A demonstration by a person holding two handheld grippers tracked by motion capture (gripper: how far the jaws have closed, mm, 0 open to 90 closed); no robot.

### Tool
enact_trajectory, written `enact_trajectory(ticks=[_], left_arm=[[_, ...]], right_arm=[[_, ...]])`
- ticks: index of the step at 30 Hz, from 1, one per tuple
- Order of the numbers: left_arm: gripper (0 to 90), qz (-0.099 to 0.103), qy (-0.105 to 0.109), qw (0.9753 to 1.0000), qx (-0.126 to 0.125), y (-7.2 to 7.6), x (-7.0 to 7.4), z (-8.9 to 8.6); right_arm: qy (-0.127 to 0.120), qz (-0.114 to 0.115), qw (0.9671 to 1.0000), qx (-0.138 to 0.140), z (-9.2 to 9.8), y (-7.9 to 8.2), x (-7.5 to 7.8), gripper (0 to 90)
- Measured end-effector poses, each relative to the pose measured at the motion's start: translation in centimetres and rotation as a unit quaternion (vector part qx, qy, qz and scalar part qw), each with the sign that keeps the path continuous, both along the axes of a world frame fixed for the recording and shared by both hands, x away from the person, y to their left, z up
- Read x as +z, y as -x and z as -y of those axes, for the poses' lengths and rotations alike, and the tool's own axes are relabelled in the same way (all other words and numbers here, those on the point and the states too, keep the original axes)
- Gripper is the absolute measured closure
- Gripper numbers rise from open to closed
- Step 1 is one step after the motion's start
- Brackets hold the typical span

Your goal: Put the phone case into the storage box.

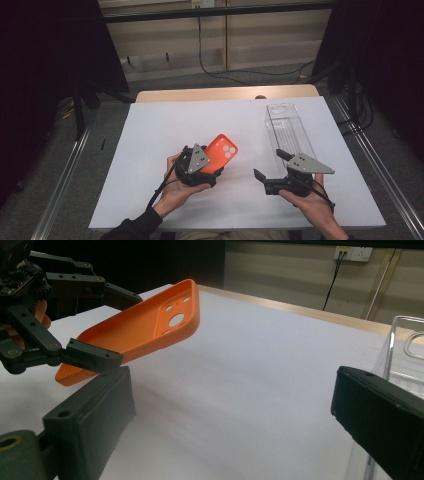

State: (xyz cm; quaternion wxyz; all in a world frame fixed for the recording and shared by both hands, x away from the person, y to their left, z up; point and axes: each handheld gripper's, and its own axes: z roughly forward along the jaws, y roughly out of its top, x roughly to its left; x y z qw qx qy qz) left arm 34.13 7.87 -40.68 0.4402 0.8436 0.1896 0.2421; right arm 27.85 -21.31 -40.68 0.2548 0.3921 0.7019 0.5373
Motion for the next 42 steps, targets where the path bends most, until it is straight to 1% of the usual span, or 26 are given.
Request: enact_trajectory(ticks=[3,4,5,6,7,11,13,15,16,17,18,20,21,23,24,25,26,28,29,30,31,36,37,39,40,42], left_arm=[[16.1,0.002,0.004,1.0,0.0,0.3,0.0,0.1],[16.1,0.006,0.004,1.0,0.001,0.4,0.0,0.2],[16.1,0.006,0.003,1.0,0.0,0.5,0.0,0.2],[16.1,0.004,0.004,1.0,0.0,0.6,0.0,0.3],[16.1,0.008,0.003,1.0,0.0,0.7,0.0,0.4],[16.2,0.022,0.0,0.9998,0.003,1.0,0.0,0.8],[16.1,0.029,0.0,0.9996,0.003,1.1,-0.1,0.9],[16.1,0.033,0.001,0.9994,0.005,1.2,0.0,1.0],[16.2,0.037,0.001,0.9993,0.006,1.2,0.1,1.0],[16.2,0.043,-0.002,0.999,0.005,1.2,0.1,1.0],[16.1,0.044,-0.004,0.999,0.004,1.1,0.1,1.0],[16.2,0.045,-0.006,0.9989,0.01,0.9,0.1,0.9],[16.2,0.048,-0.007,0.9988,0.011,0.8,0.0,0.9],[16.1,0.049,-0.008,0.9987,0.014,0.8,0.0,0.9],[16.2,0.052,-0.01,0.9985,0.014,0.9,0.0,1.0],[16.1,0.057,-0.01,0.9983,0.013,0.9,0.0,1.1],[16.2,0.061,-0.007,0.998,0.014,1.0,0.0,1.1],[16.2,0.069,-0.011,0.9975,0.013,1.2,0.0,1.2],[16.1,0.073,-0.01,0.9972,0.015,1.3,0.0,1.3],[16.2,0.075,-0.011,0.997,0.016,1.4,0.0,1.4],[16.2,0.079,-0.014,0.9966,0.015,1.4,-0.1,1.4],[16.1,0.085,-0.014,0.9962,0.014,1.8,-0.3,1.8],[16.1,0.085,-0.013,0.9961,0.015,1.9,-0.4,1.9],[16.1,0.09,-0.016,0.9957,0.013,2.0,-0.4,2.1],[16.2,0.092,-0.016,0.9955,0.015,2.1,-0.5,2.2],[16.1,0.094,-0.017,0.9953,0.014,2.2,-0.5,2.3]], right_arm=[[-0.002,-0.001,1.0,0.003,-0.2,-0.1,0.3,8.1],[0.003,0.0,1.0,0.001,-0.3,-0.2,0.3,8.1],[0.009,0.002,0.9999,-0.008,-0.3,-0.3,0.4,7.3],[0.008,-0.002,0.9999,-0.012,-0.4,-0.4,0.4,7.8],[-0.001,-0.006,0.9999,-0.009,-0.4,-0.6,0.4,7.9],[-0.001,-0.007,0.9999,-0.014,-0.6,-1.0,0.5,4.1],[0.006,0.004,0.9998,-0.018,-0.6,-1.1,0.5,3.3],[-0.008,-0.001,0.9998,-0.016,-0.7,-1.4,0.5,3.0],[-0.01,-0.008,0.9998,-0.017,-0.7,-1.5,0.4,3.5],[-0.012,-0.013,0.9998,-0.012,-0.7,-1.6,0.4,4.0],[-0.019,-0.021,0.9996,-0.008,-0.8,-1.7,0.3,4.7],[-0.028,-0.045,0.9986,-0.001,-0.9,-1.8,0.3,8.7],[-0.029,-0.056,0.998,-0.002,-1.0,-1.8,0.4,8.9],[-0.027,-0.073,0.9969,0.003,-1.3,-1.8,0.5,13.9],[-0.026,-0.084,0.9961,0.006,-1.4,-1.9,0.7,12.6],[-0.032,-0.099,0.9945,0.008,-1.5,-2.0,0.8,11.5],[-0.034,-0.108,0.9936,0.01,-1.6,-2.1,1.0,11.6],[-0.029,-0.122,0.9919,0.017,-1.6,-2.5,1.4,11.3],[-0.021,-0.131,0.9909,0.018,-1.7,-2.6,1.6,10.3],[-0.014,-0.135,0.9905,0.019,-1.8,-2.8,1.8,9.7],[-0.013,-0.136,0.9905,0.019,-1.9,-2.9,2.0,9.7],[-0.02,-0.147,0.9889,0.014,-2.4,-3.2,2.8,9.8],[-0.023,-0.155,0.9876,0.017,-2.5,-3.3,2.9,9.8],[-0.024,-0.181,0.9828,0.024,-2.7,-3.5,3.1,9.9],[-0.022,-0.189,0.9814,0.025,-2.7,-3.7,3.1,10.0],[-0.027,-0.21,0.977,0.028,-2.9,-3.9,3.2,10.0]])
